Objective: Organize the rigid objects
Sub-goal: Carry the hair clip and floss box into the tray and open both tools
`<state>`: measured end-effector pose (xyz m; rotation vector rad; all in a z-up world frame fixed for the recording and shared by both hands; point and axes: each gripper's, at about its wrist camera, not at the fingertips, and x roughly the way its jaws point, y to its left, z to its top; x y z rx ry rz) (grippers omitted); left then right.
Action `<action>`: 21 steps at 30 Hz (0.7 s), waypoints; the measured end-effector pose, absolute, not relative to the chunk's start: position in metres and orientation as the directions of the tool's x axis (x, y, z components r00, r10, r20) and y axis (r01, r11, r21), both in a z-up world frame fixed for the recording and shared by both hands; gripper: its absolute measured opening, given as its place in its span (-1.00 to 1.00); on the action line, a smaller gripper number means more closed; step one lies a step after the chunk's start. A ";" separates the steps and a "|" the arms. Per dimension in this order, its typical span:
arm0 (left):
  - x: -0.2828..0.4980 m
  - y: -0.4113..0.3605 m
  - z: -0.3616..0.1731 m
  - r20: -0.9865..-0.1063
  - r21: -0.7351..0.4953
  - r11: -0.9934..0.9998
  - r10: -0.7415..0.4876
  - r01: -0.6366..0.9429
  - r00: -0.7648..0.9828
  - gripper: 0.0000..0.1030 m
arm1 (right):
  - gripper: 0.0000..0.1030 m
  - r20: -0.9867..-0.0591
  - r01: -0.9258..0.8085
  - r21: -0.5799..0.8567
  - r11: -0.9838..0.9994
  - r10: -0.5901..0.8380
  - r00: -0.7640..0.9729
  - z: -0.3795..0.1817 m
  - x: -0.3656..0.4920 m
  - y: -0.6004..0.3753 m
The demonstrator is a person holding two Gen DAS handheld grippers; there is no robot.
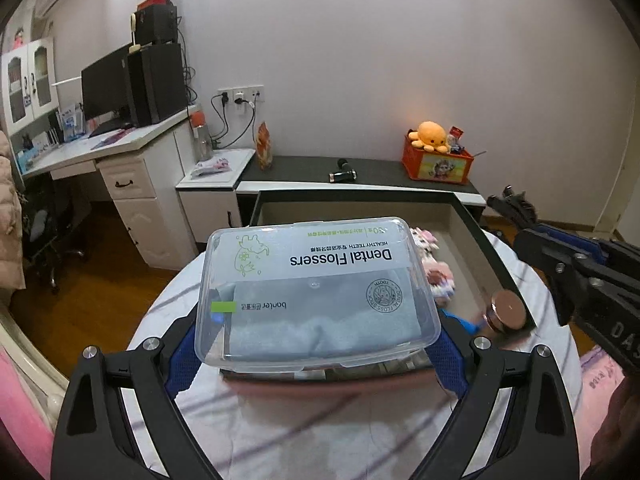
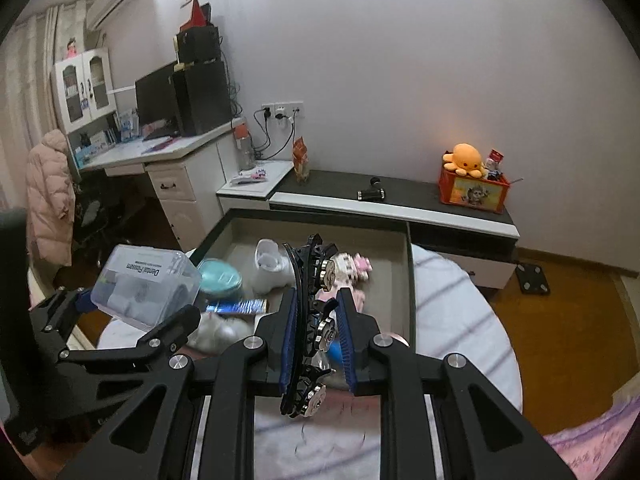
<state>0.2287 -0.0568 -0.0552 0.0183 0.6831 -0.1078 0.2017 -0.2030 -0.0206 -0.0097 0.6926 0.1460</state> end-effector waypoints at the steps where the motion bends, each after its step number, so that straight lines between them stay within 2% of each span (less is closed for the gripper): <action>1: 0.234 -0.057 -0.057 -0.632 -0.017 0.995 -0.091 0.103 0.769 0.83 | -0.62 -0.644 -0.139 0.041 0.989 0.133 0.754 -0.024 0.209 -0.202; 15: 0.302 -0.072 -0.107 -0.722 0.080 0.992 -0.013 0.102 0.692 0.85 | -0.60 -0.755 -0.102 0.078 0.992 0.126 0.644 -0.099 0.281 -0.210; 17: 0.299 -0.073 -0.109 -0.720 0.092 0.990 -0.007 0.105 0.694 0.93 | -0.38 -0.759 -0.104 0.091 0.990 0.136 0.636 -0.104 0.282 -0.213; 18: 0.297 -0.073 -0.109 -0.714 0.102 0.990 0.004 0.098 0.700 0.95 | -0.10 -0.760 -0.099 0.087 0.991 0.130 0.636 -0.105 0.282 -0.215; 19: 0.294 -0.071 -0.108 -0.711 0.103 0.990 0.008 0.094 0.703 0.98 | 0.06 -0.759 -0.093 0.079 0.993 0.121 0.640 -0.106 0.281 -0.216; 20: 0.292 -0.069 -0.107 -0.710 0.097 0.991 0.005 0.090 0.705 0.99 | 0.12 -0.756 -0.094 0.084 0.992 0.125 0.643 -0.106 0.280 -0.218; 21: 0.289 -0.066 -0.106 -0.708 0.084 0.993 -0.001 0.086 0.706 0.99 | 0.29 -0.754 -0.091 0.091 0.992 0.128 0.644 -0.106 0.279 -0.220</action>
